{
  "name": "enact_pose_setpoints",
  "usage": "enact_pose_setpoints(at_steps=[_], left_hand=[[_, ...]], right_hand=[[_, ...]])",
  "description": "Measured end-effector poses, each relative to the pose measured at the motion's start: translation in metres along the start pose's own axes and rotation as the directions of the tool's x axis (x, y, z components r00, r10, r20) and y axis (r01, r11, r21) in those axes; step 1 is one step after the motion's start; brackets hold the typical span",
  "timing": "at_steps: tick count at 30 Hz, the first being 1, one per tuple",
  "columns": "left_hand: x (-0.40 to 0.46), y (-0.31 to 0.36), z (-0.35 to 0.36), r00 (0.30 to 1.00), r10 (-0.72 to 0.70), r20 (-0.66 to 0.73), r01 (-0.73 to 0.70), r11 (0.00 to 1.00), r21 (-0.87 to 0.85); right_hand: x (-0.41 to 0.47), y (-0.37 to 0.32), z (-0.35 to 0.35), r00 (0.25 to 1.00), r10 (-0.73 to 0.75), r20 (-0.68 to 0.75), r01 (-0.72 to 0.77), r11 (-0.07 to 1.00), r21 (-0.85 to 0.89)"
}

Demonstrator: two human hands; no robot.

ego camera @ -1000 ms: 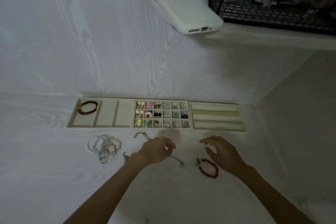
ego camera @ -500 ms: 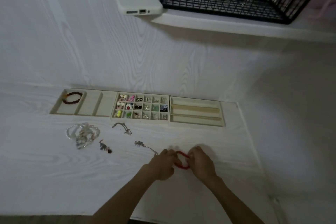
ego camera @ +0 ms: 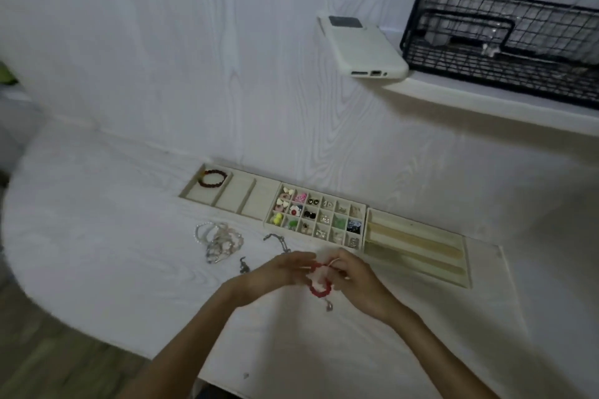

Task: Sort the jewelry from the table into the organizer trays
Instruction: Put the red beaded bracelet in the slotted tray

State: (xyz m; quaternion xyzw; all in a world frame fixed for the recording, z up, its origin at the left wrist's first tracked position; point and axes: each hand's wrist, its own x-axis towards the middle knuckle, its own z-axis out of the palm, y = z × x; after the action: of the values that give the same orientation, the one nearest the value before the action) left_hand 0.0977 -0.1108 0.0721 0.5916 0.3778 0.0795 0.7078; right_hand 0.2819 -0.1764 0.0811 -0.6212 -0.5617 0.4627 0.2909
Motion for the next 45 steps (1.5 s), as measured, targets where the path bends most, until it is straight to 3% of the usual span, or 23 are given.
enact_pose_setpoints(at_steps=[4, 8, 14, 18, 25, 31, 34, 38, 42, 45], left_hand=[[-0.020, 0.015, -0.057, 0.992, 0.006, -0.122, 0.015, 0.985, 0.169], [-0.035, 0.017, -0.120, 0.962, 0.033, -0.270, -0.009, 0.996, 0.089], [-0.047, 0.003, -0.215, 0.954, 0.063, -0.292, -0.063, 0.998, 0.009], [-0.033, -0.006, -0.274, 0.880, 0.080, -0.468, -0.101, 0.995, -0.021], [0.009, -0.036, -0.321, 0.879, 0.170, -0.446, -0.015, 0.944, 0.331], [0.025, -0.057, -0.322, 0.841, 0.223, -0.493, 0.098, 0.833, 0.545], [0.029, -0.060, -0.325, 0.834, 0.308, -0.459, 0.130, 0.698, 0.704], [0.040, -0.067, -0.334, 0.840, 0.440, -0.317, 0.058, 0.509, 0.859], [0.039, -0.072, -0.338, 0.786, 0.543, -0.296, 0.011, 0.467, 0.884], [0.028, -0.080, -0.340, 0.759, 0.629, -0.169, -0.063, 0.330, 0.942]], right_hand=[[0.059, -0.049, 0.027, 0.995, -0.084, 0.060, 0.083, 0.996, 0.016], [0.116, -0.084, 0.060, 0.994, -0.102, 0.026, 0.101, 0.994, 0.041], [0.194, -0.120, 0.106, 0.995, -0.100, -0.001, 0.100, 0.990, 0.099], [0.243, -0.121, 0.135, 0.994, -0.080, -0.077, 0.087, 0.993, 0.080], [0.279, -0.079, 0.172, 0.961, 0.086, -0.265, -0.039, 0.983, 0.178], [0.288, -0.048, 0.194, 0.930, 0.007, -0.366, -0.039, 0.996, -0.079], [0.295, -0.044, 0.195, 0.915, -0.062, -0.399, -0.054, 0.960, -0.273], [0.306, -0.050, 0.192, 0.925, -0.095, -0.367, -0.118, 0.848, -0.516], [0.307, -0.056, 0.190, 0.902, -0.184, -0.391, -0.088, 0.808, -0.583], [0.303, -0.056, 0.184, 0.854, -0.382, -0.354, 0.026, 0.711, -0.703]])
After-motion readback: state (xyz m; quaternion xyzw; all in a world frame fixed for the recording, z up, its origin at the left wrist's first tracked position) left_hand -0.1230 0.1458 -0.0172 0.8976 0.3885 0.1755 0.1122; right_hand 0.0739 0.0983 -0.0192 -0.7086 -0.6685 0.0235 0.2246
